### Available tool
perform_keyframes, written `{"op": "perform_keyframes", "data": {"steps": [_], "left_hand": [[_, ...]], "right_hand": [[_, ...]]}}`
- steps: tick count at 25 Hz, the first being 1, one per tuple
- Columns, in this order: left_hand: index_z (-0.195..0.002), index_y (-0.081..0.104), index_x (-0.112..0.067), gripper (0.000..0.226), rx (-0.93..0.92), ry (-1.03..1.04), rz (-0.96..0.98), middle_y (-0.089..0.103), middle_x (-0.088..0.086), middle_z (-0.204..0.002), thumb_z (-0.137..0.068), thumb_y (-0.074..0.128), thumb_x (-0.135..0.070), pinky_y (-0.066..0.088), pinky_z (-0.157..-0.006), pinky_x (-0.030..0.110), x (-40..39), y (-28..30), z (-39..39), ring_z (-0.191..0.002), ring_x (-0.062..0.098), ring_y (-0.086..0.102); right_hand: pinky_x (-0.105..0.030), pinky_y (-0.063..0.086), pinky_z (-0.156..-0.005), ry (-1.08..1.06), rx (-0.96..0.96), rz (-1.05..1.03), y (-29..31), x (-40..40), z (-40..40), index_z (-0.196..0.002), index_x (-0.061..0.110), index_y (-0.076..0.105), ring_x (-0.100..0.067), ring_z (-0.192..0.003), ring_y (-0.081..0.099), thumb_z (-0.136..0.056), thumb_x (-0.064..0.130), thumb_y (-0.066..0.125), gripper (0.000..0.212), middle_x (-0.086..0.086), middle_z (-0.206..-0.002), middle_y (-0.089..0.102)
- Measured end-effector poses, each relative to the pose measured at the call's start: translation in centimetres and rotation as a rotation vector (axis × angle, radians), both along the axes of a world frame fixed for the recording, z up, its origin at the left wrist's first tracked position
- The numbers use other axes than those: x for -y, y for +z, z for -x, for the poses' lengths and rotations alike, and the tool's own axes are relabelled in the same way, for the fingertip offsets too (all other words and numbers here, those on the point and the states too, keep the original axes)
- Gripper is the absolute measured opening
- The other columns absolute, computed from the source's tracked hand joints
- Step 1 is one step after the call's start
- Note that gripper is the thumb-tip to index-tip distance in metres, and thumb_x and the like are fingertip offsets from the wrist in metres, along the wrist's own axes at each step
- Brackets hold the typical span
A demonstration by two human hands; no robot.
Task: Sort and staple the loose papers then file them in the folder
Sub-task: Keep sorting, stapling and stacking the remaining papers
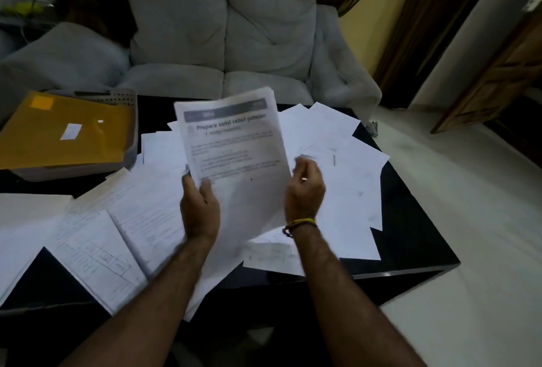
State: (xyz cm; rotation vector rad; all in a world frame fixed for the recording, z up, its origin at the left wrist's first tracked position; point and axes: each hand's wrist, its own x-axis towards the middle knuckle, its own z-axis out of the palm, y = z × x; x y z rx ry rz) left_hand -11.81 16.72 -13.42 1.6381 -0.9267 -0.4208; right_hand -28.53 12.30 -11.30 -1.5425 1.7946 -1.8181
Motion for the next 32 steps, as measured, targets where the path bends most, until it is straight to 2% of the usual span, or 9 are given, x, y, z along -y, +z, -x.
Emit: {"op": "perform_keyframes", "data": {"steps": [2, 5, 12, 15, 17, 21, 25, 28, 32], "left_hand": [[-0.118, 0.049, -0.003, 0.024, -0.031, -0.1, -0.093, 0.064, 0.02, -0.117, -0.098, 0.048, -0.015, 0.045, -0.079, 0.03, 0.0, -1.2, 2.1, -0.102, 0.036, 0.061], [-0.108, 0.051, 0.0, 0.017, 0.033, -0.265, -0.18, 0.066, 0.024, -0.108, -0.096, 0.051, -0.012, 0.045, -0.076, 0.035, -1.1, -4.7, 5.9, -0.097, 0.041, 0.062], [-0.109, 0.052, -0.002, 0.018, 0.164, -0.237, -0.201, 0.066, 0.022, -0.11, -0.096, 0.05, -0.014, 0.047, -0.078, 0.036, -1.6, -6.4, 7.4, -0.098, 0.041, 0.061], [-0.11, 0.052, -0.002, 0.017, 0.166, -0.234, -0.179, 0.066, 0.021, -0.112, -0.096, 0.05, -0.013, 0.048, -0.079, 0.036, -1.6, -6.3, 7.5, -0.098, 0.04, 0.061], [-0.11, 0.052, -0.002, 0.018, 0.161, -0.231, -0.174, 0.066, 0.02, -0.113, -0.096, 0.05, -0.013, 0.048, -0.08, 0.036, -1.7, -6.2, 7.5, -0.099, 0.04, 0.062], [-0.11, 0.052, -0.001, 0.018, 0.127, -0.251, -0.21, 0.066, 0.02, -0.114, -0.096, 0.051, -0.013, 0.048, -0.082, 0.036, -1.8, -5.5, 7.4, -0.101, 0.04, 0.061], [-0.111, 0.055, 0.0, 0.021, 0.012, -0.289, -0.28, 0.064, 0.02, -0.118, -0.095, 0.054, -0.013, 0.045, -0.087, 0.034, -1.0, -5.3, 6.4, -0.106, 0.038, 0.06], [-0.115, 0.058, -0.001, 0.025, -0.083, -0.239, -0.299, 0.064, 0.02, -0.119, -0.093, 0.056, -0.013, 0.045, -0.09, 0.036, -0.5, -4.3, 5.2, -0.107, 0.037, 0.059], [-0.116, 0.059, -0.004, 0.025, -0.114, -0.154, -0.292, 0.064, 0.018, -0.119, -0.092, 0.056, -0.013, 0.045, -0.091, 0.038, -0.5, -2.6, 2.1, -0.107, 0.037, 0.058]], "right_hand": [[-0.036, 0.045, -0.082, -0.221, -0.055, -0.413, -1.0, 1.4, 4.7, -0.102, 0.011, 0.064, -0.032, -0.103, 0.057, -0.092, 0.026, 0.057, 0.019, -0.012, -0.107, 0.062], [-0.049, 0.041, -0.095, -0.36, -0.247, -1.043, -3.0, 0.7, 10.1, -0.122, 0.008, 0.052, -0.037, -0.122, 0.043, -0.082, 0.027, 0.067, 0.047, -0.017, -0.13, 0.046], [-0.052, 0.038, -0.1, -0.401, -0.303, -1.262, -3.3, 0.9, 13.7, -0.13, 0.001, 0.038, -0.037, -0.127, 0.04, -0.052, 0.066, 0.083, 0.112, -0.019, -0.135, 0.039], [-0.055, 0.045, -0.096, -0.296, -0.126, -1.206, -4.4, 1.5, 14.6, -0.127, 0.004, 0.044, -0.041, -0.117, 0.053, -0.051, 0.064, 0.082, 0.104, -0.018, -0.13, 0.051], [-0.052, 0.05, -0.091, -0.26, -0.053, -1.057, -4.2, 0.7, 14.6, -0.122, 0.008, 0.052, -0.041, -0.109, 0.059, -0.066, 0.048, 0.077, 0.074, -0.019, -0.124, 0.059], [-0.043, 0.052, -0.082, -0.394, -0.27, -0.836, -0.5, -1.6, 13.4, -0.112, 0.008, 0.06, -0.036, -0.105, 0.063, -0.092, 0.023, 0.062, 0.025, -0.015, -0.115, 0.065], [-0.039, 0.054, -0.075, -0.457, -0.524, -0.437, 6.0, -2.0, 11.2, -0.1, 0.011, 0.066, -0.031, -0.089, 0.067, -0.093, 0.018, 0.059, 0.012, -0.01, -0.098, 0.067], [-0.031, 0.053, -0.072, -0.478, -0.449, -0.005, 11.6, -1.8, 8.0, -0.098, 0.01, 0.07, -0.025, -0.083, 0.068, -0.092, 0.019, 0.063, 0.013, -0.008, -0.094, 0.07], [-0.022, 0.04, -0.067, -0.319, -0.208, -0.02, 14.5, -1.5, 4.1, -0.092, 0.014, 0.07, -0.019, -0.082, 0.064, -0.091, 0.025, 0.063, 0.013, -0.004, -0.091, 0.071]]}}
